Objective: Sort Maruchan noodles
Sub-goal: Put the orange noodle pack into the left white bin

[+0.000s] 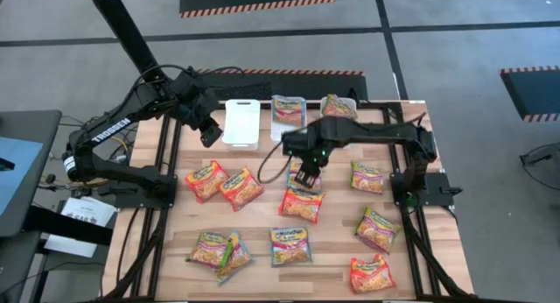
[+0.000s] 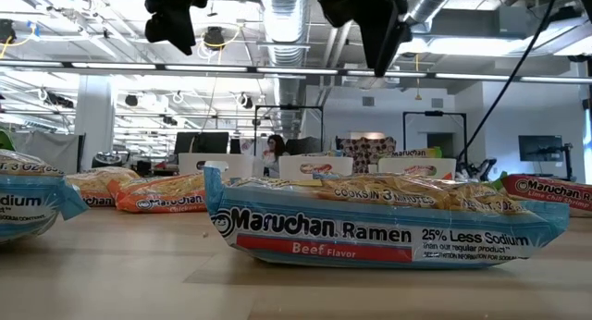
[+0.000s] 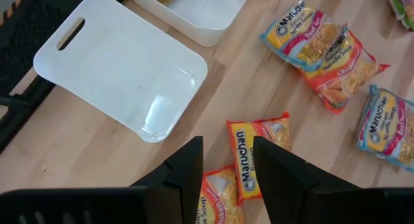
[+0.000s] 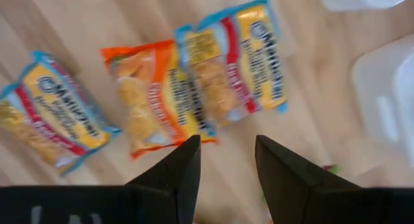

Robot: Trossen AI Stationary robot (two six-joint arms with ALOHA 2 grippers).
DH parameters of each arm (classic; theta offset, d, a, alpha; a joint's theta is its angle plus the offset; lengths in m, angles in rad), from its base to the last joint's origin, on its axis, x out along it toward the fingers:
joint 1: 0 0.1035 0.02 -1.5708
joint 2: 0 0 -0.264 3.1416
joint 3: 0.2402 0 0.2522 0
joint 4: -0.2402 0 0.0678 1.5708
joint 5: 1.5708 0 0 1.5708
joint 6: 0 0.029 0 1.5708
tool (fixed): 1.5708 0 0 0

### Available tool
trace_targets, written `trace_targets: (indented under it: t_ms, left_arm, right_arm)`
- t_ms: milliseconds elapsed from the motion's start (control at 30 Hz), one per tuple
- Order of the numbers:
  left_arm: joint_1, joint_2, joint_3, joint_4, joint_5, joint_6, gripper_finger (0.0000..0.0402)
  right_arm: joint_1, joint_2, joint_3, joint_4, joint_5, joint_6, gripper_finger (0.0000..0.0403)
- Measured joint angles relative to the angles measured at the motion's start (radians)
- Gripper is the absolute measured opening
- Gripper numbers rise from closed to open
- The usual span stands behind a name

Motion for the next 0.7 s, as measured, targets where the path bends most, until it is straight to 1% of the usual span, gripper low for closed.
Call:
trace_targets:
  t_ms: [133, 267, 467, 700]
  left_arm:
    - [0.0, 0.0, 0.0, 0.0, -0.003, 0.013, 0.0121]
    - [0.0, 0.0, 0.0, -0.012, -0.003, 0.028, 0.0121]
    - [0.0, 0.0, 0.0, -0.035, -0.004, 0.045, 0.0121]
    - [0.0, 0.01, -0.001, -0.094, 0.002, 0.076, 0.0121]
  right_arm:
    - [0.067, 0.0, 0.0, 0.0, 0.0, 0.126, 0.0173]
    - [0.127, 0.0, 0.0, 0.0, 0.004, 0.218, 0.0173]
    - [0.213, 0.0, 0.0, 0.0, 0.003, 0.303, 0.0173]
    - [0.277, 0.0, 0.0, 0.0, 0.003, 0.387, 0.0173]
